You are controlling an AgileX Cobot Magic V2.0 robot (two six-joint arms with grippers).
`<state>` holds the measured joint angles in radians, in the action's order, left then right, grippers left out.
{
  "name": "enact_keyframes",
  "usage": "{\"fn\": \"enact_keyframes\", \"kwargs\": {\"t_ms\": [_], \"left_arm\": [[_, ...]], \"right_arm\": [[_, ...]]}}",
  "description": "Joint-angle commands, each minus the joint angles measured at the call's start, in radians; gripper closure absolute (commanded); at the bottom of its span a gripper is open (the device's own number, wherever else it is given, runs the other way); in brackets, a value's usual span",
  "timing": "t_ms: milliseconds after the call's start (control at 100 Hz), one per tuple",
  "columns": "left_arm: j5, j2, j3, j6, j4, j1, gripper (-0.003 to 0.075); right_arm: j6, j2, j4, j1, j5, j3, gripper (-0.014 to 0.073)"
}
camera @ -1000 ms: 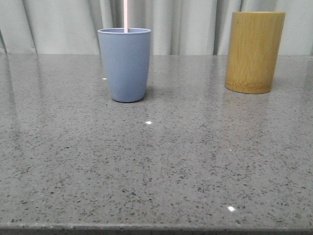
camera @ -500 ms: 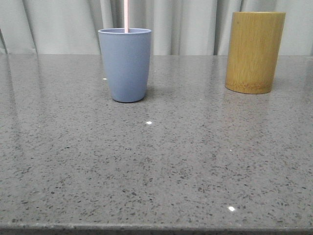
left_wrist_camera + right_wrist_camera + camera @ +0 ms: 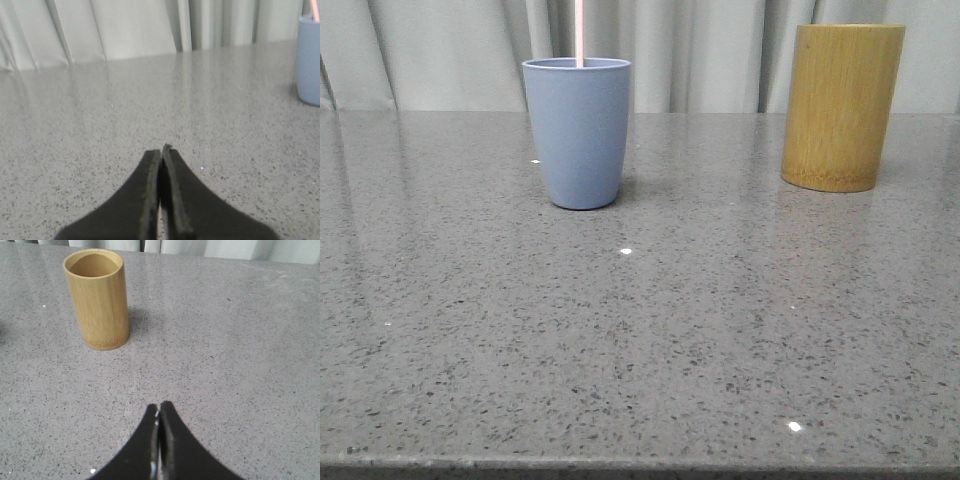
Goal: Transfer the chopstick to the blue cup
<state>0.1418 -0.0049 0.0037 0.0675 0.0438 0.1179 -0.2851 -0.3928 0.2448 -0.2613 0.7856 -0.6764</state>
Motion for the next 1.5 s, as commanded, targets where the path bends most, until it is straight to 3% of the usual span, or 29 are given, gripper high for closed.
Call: {"fn": "enact_keyframes", "kwargs": {"t_ms": [0,1390,1490], "left_arm": [[-0.094,-0.031,0.007,-0.008,-0.019,-0.001,0.0739],[-0.115,-0.031,0.007,-0.008,-0.035,-0.022,0.0739],[-0.115,-0.031,0.007,-0.008,-0.035,-0.022,0.0739]], "right_arm": [[0.000,-0.007,0.025,0.004,-0.073,-0.022,0.0661],[0.000,-0.007,0.031,0.004,-0.073,-0.022,0.0661],[0.003,0.004,0.061,0.004,-0.134,0.001,0.0661]]}}
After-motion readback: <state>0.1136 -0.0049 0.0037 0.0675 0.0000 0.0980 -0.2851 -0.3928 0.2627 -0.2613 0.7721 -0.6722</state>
